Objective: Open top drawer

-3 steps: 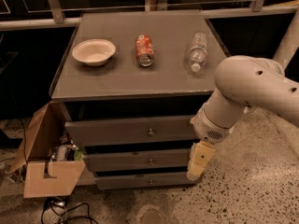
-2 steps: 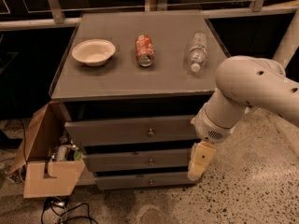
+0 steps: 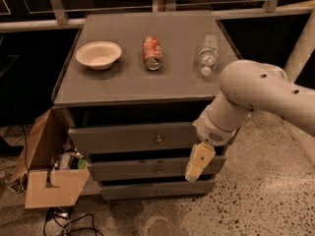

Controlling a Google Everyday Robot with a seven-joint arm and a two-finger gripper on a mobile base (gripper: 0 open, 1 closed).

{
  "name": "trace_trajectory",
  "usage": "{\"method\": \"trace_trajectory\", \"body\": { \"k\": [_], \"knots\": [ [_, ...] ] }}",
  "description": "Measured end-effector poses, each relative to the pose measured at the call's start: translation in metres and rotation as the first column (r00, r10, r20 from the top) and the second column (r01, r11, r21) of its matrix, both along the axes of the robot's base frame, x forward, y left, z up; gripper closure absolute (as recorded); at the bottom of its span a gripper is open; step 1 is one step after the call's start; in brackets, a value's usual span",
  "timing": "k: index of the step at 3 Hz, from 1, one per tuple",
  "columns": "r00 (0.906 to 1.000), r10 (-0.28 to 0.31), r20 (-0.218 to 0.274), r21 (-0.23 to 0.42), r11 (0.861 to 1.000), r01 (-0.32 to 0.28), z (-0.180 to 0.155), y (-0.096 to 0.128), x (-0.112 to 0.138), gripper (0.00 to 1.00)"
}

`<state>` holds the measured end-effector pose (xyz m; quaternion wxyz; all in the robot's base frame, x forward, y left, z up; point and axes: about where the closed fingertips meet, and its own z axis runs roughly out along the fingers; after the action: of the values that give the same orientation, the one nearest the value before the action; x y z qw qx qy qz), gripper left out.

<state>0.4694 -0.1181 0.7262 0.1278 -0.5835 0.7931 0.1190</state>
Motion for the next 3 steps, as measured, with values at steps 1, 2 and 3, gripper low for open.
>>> {"method": "trace_trajectory", "body": {
  "k": [1,2,3],
  "knots": [
    [0.9999,-0.008,0.012,0.013,1.0,0.008,-0.005,0.007,0.023,0.0],
    [0.9994,-0.034,-0.012,0.002,0.999,0.034,-0.031,0.01,0.052,0.0],
    [0.9993,-0.036,-0.014,0.0,0.999,0.036,-0.033,0.01,0.052,0.0]
  ]
}}
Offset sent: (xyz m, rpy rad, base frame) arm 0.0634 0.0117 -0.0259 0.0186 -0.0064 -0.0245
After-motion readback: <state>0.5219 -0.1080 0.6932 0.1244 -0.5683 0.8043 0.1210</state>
